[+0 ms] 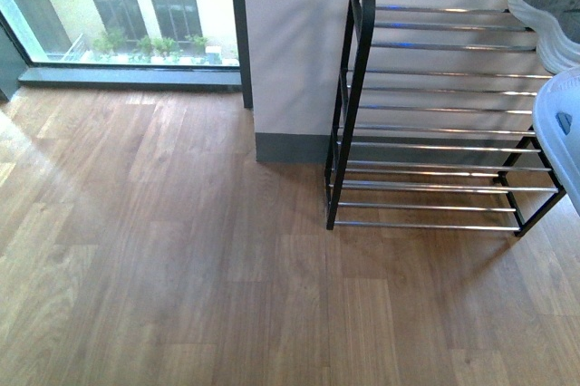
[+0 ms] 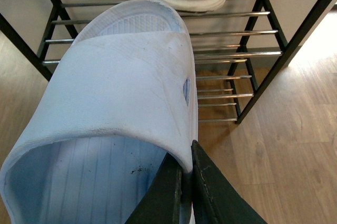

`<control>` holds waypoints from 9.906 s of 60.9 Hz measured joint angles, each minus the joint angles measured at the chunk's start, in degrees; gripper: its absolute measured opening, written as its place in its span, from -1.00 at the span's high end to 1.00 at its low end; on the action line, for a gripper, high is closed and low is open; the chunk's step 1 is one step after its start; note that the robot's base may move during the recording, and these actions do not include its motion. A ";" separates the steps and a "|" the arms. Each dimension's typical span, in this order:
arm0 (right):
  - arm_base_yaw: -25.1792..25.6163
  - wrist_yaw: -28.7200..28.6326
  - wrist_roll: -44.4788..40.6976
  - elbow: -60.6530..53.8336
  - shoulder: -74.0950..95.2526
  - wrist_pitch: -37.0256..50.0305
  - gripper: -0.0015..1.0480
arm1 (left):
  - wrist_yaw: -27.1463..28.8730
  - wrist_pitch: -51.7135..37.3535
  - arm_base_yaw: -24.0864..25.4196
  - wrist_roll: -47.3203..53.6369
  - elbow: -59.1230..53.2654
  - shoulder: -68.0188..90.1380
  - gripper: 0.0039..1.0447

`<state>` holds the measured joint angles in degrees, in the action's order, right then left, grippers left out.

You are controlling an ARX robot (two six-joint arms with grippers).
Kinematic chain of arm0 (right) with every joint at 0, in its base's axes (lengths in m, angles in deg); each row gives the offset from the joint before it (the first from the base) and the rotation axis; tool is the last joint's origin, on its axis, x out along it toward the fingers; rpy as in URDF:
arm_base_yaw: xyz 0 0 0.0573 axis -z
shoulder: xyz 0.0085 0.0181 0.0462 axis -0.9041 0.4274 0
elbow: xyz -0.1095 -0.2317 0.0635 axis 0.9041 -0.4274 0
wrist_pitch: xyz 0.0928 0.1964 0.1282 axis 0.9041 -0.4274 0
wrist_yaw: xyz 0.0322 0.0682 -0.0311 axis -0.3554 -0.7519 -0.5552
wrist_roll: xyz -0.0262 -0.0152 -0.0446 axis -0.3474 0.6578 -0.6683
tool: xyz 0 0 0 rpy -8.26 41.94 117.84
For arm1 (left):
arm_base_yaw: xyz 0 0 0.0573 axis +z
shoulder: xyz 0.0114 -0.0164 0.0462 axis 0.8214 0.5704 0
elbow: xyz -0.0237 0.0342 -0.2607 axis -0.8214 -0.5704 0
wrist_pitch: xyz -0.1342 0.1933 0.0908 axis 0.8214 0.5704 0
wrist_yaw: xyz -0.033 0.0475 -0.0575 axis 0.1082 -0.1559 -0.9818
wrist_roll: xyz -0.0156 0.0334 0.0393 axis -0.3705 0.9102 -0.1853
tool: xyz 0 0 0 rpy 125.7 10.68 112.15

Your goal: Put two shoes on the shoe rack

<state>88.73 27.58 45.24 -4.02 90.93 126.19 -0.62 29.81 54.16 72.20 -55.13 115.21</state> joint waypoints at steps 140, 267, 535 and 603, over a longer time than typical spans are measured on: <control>-9.46 0.22 10.80 10.19 12.41 10.49 0.97 | -0.15 0.00 -0.02 0.00 0.02 0.11 0.97; -10.25 -6.58 3.98 27.32 24.00 -3.48 -0.85 | -0.17 0.00 0.00 0.00 0.00 0.11 0.97; -23.91 8.74 5.01 -25.77 -104.54 -52.94 -0.51 | 0.26 0.00 0.02 0.02 0.09 0.09 0.97; -24.02 9.20 4.94 -25.75 -104.63 -53.18 -0.82 | -1.01 5.62 -0.04 -4.22 2.03 2.03 0.97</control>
<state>64.71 36.78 50.18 -29.77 -13.70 73.01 -1.62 35.42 54.12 67.98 -53.10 117.25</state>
